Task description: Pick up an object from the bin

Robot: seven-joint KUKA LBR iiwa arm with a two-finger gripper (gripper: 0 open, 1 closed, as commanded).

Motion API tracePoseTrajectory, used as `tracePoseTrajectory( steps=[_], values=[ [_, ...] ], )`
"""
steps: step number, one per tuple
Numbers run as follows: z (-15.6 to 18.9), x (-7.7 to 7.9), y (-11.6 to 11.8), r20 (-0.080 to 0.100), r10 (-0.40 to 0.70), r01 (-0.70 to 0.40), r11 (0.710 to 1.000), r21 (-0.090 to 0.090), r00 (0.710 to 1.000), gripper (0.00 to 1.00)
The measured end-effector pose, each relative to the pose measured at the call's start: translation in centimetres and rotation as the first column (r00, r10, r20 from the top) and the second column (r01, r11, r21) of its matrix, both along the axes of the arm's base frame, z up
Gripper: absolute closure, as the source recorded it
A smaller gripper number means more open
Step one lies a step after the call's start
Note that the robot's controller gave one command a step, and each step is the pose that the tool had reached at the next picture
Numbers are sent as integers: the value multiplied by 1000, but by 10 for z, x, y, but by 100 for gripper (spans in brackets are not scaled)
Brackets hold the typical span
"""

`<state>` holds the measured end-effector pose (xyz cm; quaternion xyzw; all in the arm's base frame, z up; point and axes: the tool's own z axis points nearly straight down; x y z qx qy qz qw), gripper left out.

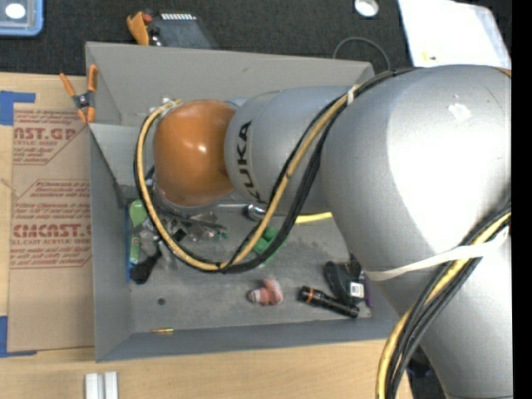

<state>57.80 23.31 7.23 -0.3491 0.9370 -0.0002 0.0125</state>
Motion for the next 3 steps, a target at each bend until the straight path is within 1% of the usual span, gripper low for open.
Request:
tracePoseTrajectory(
  steps=[1,2,3],
  values=[
    [3,10,-1,3,67,-67,998,3,998,100],
    [1,13,2,3,121,-121,993,-2,993,100],
    [0,-5,12,14,217,-217,976,-1,976,100]
  ],
)
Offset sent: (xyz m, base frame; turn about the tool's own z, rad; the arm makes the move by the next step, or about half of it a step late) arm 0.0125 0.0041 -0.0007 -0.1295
